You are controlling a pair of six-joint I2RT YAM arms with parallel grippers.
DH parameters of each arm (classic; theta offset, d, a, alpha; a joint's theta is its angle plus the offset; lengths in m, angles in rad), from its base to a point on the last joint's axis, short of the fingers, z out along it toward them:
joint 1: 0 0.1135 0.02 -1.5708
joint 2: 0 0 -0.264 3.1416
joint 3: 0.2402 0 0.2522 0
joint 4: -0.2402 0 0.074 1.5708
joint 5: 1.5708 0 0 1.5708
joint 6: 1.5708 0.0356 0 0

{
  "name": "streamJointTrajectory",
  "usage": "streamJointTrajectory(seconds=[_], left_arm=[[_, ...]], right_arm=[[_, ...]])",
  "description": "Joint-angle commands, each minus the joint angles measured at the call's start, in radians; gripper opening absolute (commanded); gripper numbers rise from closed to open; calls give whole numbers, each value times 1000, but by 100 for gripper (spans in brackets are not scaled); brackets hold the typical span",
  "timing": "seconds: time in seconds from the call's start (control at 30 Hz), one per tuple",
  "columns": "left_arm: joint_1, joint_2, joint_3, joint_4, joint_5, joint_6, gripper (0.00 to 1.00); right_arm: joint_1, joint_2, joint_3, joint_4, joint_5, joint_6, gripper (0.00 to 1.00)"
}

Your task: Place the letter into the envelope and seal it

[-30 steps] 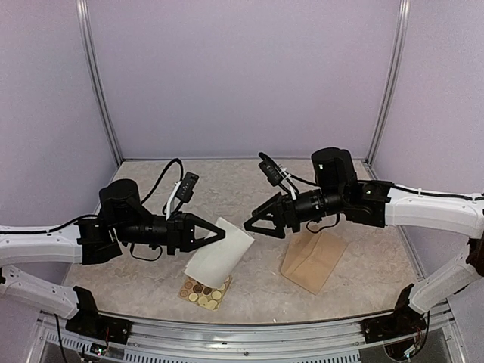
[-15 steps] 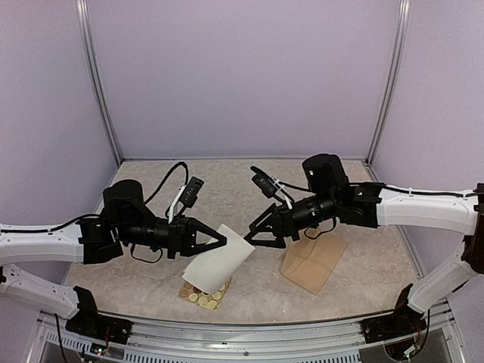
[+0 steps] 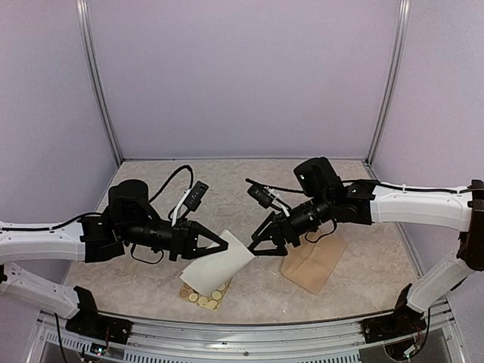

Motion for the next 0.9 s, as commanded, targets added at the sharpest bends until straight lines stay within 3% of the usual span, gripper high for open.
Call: streamJointTrajectory(seconds=[0.0, 0.23, 0.43, 0.63, 0.73, 0.87], left_arm=[[-2, -16, 47, -14, -24, 34, 0], [-2, -18, 51, -26, -31, 35, 0], [-2, -33, 48, -27, -54, 35, 0], [-2, -95, -11, 112, -169, -33, 0], [-5, -123, -44, 223, -211, -84, 0], [-9, -146, -64, 312, -222, -119, 0]], right_arm=[[2, 21, 31, -144, 39, -71, 88], [0, 6, 26, -143, 53, -68, 87], [-48, -124, -35, 27, 136, 58, 88], [-85, -305, -235, 411, 168, 239, 96], [-54, -318, -319, 658, 123, 315, 97], [20, -260, -332, 846, 112, 353, 97]])
